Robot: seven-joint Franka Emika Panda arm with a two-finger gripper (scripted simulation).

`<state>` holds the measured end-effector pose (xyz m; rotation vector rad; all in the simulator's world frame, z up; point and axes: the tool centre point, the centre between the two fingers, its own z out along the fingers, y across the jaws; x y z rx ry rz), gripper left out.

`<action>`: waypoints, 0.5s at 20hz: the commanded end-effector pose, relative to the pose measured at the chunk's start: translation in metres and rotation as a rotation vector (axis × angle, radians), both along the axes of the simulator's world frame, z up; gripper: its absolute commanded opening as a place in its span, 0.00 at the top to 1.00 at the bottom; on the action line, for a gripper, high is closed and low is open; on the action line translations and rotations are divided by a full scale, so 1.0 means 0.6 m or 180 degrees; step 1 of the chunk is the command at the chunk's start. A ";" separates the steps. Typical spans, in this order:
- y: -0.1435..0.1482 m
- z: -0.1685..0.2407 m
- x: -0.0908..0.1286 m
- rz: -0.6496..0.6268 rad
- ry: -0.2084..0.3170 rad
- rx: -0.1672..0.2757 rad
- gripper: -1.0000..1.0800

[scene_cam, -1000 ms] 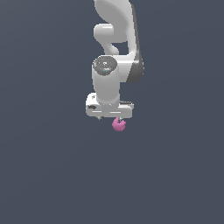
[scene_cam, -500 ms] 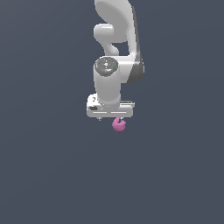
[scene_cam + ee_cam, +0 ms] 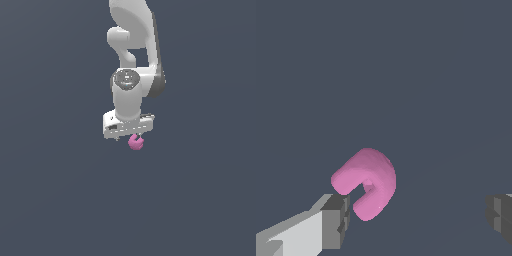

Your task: Pick up the object and move it to a goal position.

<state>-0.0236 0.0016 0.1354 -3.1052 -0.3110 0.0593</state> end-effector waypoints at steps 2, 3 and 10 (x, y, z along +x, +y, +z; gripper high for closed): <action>0.008 -0.012 -0.006 0.0349 -0.0022 -0.0004 0.04; 0.011 -0.016 -0.008 0.0451 -0.0029 -0.0006 0.04; 0.029 -0.040 -0.022 0.1170 -0.0073 -0.0010 0.04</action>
